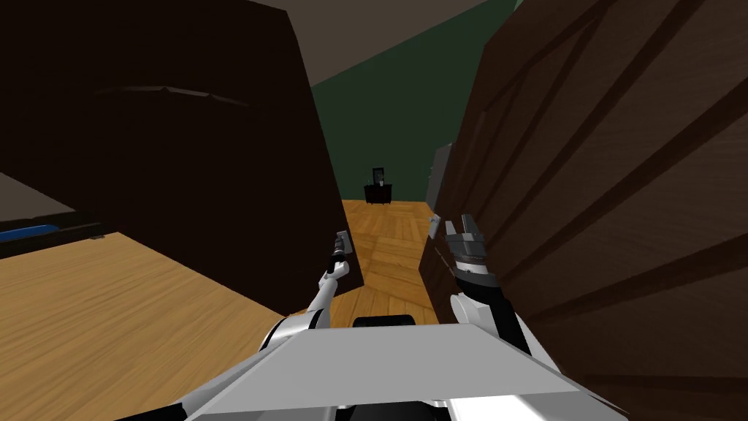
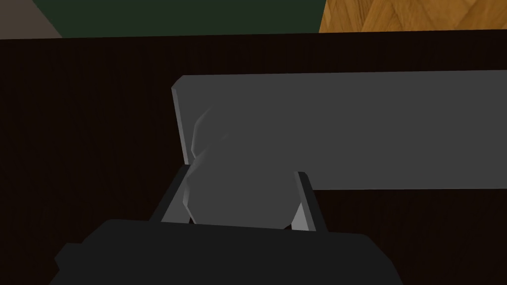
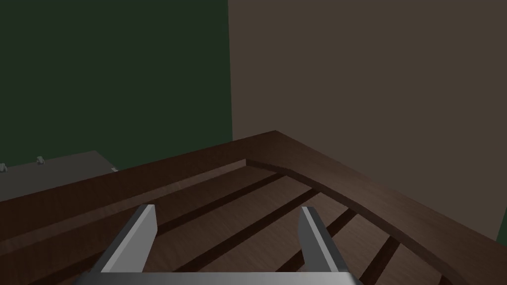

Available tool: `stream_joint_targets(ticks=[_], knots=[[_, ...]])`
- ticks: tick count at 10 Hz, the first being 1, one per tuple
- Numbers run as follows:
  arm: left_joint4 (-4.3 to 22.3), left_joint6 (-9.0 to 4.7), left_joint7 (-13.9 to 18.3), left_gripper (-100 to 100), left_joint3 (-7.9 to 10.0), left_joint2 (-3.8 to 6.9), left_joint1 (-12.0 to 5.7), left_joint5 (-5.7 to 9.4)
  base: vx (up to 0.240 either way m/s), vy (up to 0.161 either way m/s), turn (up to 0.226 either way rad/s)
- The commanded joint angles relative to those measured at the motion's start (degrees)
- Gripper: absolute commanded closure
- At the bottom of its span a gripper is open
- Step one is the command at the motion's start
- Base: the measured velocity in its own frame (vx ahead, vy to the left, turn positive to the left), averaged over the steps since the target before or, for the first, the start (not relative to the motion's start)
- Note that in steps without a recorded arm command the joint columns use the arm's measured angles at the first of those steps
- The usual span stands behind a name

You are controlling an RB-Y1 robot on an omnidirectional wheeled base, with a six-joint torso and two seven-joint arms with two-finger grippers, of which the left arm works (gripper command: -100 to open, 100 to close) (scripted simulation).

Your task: Push the door open

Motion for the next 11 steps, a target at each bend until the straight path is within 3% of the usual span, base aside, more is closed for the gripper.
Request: stream_joint_targets(ticks=[1, 7, 8, 9, 11], knots=[[0.58, -0.88, 0.17, 100, 0.93, 1.41, -0.27, 0.46, 0.185, -0.026, 0.024], [0.56, -1.13, -0.93, 100, 4.53, 2.96, -0.12, 2.2, 0.194, -0.051, 0.069], [0.48, -1.21, -1.61, -100, 4.01, 2.25, -0.3, 2.1, -0.055, -0.026, 0.153], [0.48, -1.21, -1.61, -100, 4.01, 2.25, -0.3, 2.1, -0.193, -0.041, 0.04], [0.34, -1.5, -2.51, -100, 4.1, 0.71, -0.72, 2.23, -0.197, -0.035, 0.051]])
